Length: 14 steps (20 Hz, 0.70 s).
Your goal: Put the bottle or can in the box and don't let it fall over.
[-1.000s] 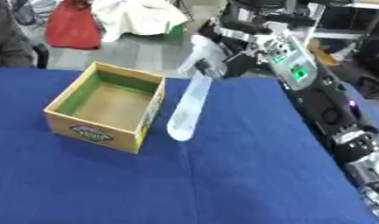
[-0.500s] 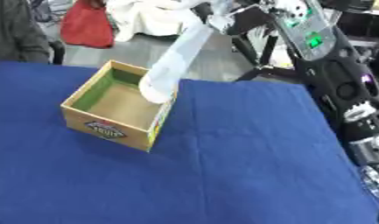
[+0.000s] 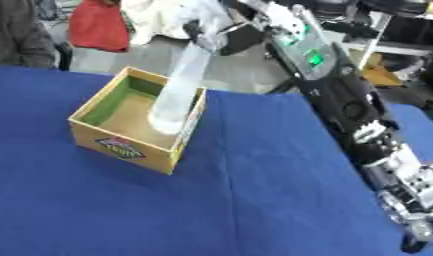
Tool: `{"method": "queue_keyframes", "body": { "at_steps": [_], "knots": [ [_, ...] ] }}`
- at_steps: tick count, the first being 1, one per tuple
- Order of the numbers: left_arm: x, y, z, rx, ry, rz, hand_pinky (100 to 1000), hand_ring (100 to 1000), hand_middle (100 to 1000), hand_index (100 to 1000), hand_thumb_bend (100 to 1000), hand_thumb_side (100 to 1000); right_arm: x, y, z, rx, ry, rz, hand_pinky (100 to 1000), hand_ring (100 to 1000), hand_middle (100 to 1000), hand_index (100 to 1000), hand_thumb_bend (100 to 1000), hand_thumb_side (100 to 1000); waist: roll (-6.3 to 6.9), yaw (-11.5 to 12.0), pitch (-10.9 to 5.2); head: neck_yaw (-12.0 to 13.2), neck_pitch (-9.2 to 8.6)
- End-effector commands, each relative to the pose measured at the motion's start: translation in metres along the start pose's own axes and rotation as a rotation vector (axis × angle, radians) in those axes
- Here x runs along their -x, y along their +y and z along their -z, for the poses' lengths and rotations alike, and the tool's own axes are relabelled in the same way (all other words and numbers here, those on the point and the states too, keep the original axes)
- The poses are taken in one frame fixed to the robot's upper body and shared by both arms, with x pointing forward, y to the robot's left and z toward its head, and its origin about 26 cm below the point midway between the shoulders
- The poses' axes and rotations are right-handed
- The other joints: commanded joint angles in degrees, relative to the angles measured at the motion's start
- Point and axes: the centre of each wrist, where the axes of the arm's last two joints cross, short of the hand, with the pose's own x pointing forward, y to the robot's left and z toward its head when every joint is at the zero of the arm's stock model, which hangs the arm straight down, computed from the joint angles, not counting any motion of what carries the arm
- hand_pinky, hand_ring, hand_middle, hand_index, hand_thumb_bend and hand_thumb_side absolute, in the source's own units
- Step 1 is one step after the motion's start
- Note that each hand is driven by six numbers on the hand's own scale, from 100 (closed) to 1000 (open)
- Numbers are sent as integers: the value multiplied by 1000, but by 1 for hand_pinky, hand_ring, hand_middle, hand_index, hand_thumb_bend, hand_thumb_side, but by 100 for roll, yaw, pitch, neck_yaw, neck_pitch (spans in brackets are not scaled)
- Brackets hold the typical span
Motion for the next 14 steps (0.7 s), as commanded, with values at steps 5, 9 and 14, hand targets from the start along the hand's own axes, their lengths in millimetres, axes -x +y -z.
{"method": "queue_keyframes", "body": {
  "at_steps": [5, 9, 14],
  "knots": [
    [-8, 3, 6, 17, -35, 7, 610, 649, 596, 884, 427, 719, 2, 6, 9, 16, -4, -89, 416, 637, 601, 577, 100, 258, 19, 20, -35, -97, -107],
    [-8, 3, 6, 18, -36, 6, 609, 649, 596, 884, 428, 719, 3, 10, 9, -32, 3, -151, 647, 864, 861, 875, 100, 220, 16, 10, -38, -101, -110],
    [-8, 3, 6, 16, -36, 6, 609, 649, 596, 884, 429, 718, 1, 3, 7, -66, 22, -238, 929, 1000, 1000, 1000, 100, 430, 17, -1, -39, -103, -118]
  ]
}}
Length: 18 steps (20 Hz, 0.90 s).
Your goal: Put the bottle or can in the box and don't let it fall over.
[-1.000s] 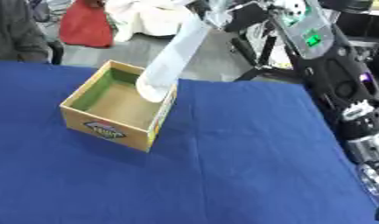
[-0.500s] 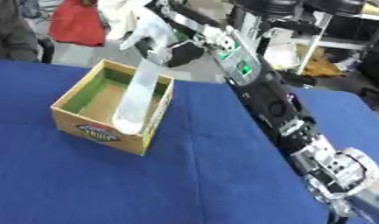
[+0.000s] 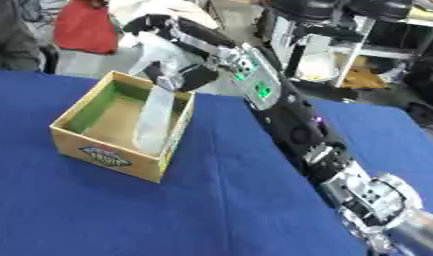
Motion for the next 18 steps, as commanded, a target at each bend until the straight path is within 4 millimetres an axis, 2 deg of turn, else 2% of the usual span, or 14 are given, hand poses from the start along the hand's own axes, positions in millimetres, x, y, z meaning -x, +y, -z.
{"method": "queue_keyframes", "body": {
  "at_steps": [1, 2, 5, 11, 12, 17, 18],
  "knots": [
    [-7, 4, 4, 5, -28, 13, 609, 649, 596, 884, 428, 718, -1, -20, -1, 9, 8, -90, 941, 1000, 1000, 1000, 100, 454, 54, -16, -56, -22, -72],
    [-7, 4, 4, 5, -27, 13, 609, 649, 595, 884, 427, 719, -1, -20, -2, 13, 16, -103, 956, 1000, 1000, 1000, 100, 508, 54, -17, -56, -22, -74],
    [-7, 5, 4, 5, -27, 13, 608, 650, 595, 884, 428, 719, 0, -20, -3, 41, 43, -133, 972, 1000, 1000, 1000, 100, 547, 55, -25, -54, -20, -89],
    [-6, 6, 3, -3, -22, 14, 608, 650, 595, 884, 429, 719, 1, -23, -9, 138, 93, -153, 959, 1000, 1000, 1000, 100, 463, 64, -85, -48, 4, -91],
    [-6, 6, 2, -5, -20, 15, 607, 650, 595, 884, 429, 719, 2, -22, -10, 155, 101, -150, 951, 1000, 1000, 1000, 100, 475, 68, -109, -48, 15, -92],
    [-1, 10, -3, -34, 4, 25, 607, 650, 595, 884, 430, 719, 3, -12, -29, 216, 102, -94, 876, 1000, 1000, 1000, 100, 390, 93, -400, -70, 224, -26],
    [1, 12, -5, -44, 11, 29, 606, 650, 595, 884, 430, 719, 1, -8, -34, 227, 91, -84, 854, 1000, 1000, 1000, 100, 429, 96, -485, -82, 298, -3]
  ]
}}
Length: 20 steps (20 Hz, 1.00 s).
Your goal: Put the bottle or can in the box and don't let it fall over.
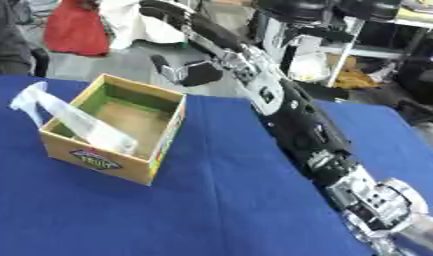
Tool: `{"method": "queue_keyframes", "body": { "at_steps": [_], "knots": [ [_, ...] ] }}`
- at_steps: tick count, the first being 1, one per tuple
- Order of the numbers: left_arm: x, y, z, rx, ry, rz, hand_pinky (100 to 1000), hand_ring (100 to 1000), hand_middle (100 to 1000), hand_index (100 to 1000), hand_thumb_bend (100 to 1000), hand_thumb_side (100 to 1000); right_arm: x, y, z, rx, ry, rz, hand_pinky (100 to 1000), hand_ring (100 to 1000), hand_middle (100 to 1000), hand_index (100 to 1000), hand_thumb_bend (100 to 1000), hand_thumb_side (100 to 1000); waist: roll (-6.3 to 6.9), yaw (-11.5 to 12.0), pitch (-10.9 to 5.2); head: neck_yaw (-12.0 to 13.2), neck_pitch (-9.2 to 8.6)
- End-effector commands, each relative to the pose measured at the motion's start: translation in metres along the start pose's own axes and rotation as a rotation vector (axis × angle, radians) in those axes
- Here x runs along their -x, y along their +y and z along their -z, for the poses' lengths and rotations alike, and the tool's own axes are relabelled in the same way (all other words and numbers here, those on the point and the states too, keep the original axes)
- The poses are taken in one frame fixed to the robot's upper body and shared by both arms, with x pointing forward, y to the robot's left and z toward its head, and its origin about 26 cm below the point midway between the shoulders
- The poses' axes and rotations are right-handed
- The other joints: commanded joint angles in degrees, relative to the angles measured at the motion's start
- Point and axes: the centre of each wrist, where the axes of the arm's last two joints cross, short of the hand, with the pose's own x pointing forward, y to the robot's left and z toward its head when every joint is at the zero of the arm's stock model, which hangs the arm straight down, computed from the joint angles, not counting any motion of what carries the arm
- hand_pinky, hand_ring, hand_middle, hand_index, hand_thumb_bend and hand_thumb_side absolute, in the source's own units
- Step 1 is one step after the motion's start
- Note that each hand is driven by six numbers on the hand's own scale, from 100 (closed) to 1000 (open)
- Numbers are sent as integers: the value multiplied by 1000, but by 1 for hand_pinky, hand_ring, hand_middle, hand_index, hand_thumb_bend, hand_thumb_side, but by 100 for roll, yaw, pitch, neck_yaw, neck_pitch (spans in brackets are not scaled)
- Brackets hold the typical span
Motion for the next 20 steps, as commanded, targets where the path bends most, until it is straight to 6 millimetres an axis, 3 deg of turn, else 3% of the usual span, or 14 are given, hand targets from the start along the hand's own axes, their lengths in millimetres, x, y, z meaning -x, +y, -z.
{"method": "queue_keyframes", "body": {
  "at_steps": [1, 4, 12, 13, 14, 20],
  "knots": [
    [-1, 10, -1, -35, -2, 29, 606, 650, 595, 884, 430, 719, -4, -15, -10, 67, -42, -7, 840, 1000, 1000, 1000, 100, 439, 76, -182, -90, 241, 48],
    [3, 16, -7, -76, 17, 46, 606, 651, 594, 883, 429, 719, -19, 7, -20, 148, -63, 83, 787, 1000, 1000, 971, 100, 506, 68, -575, -93, 587, 110],
    [7, 34, -19, -171, 48, 107, 606, 650, 593, 882, 429, 719, -59, 55, -57, 312, 8, 331, 765, 1000, 1000, 962, 100, 531, 75, -1549, -57, 1528, 241],
    [7, 34, -20, -173, 50, 109, 605, 650, 593, 882, 558, 544, -62, 58, -63, 312, 23, 352, 740, 1000, 1000, 951, 100, 550, 77, -1578, -61, 1569, 271],
    [7, 35, -20, -179, 51, 111, 604, 649, 592, 882, 428, 720, -61, 64, -72, 312, 63, 381, 736, 1000, 1000, 951, 100, 560, 96, -1661, -35, 1684, 294],
    [14, 38, -32, -206, 97, 124, 599, 641, 585, 881, 426, 720, -70, 121, -123, 331, 308, 633, 733, 1000, 1000, 928, 100, 635, 240, -2018, -81, 2307, 739]
  ]
}}
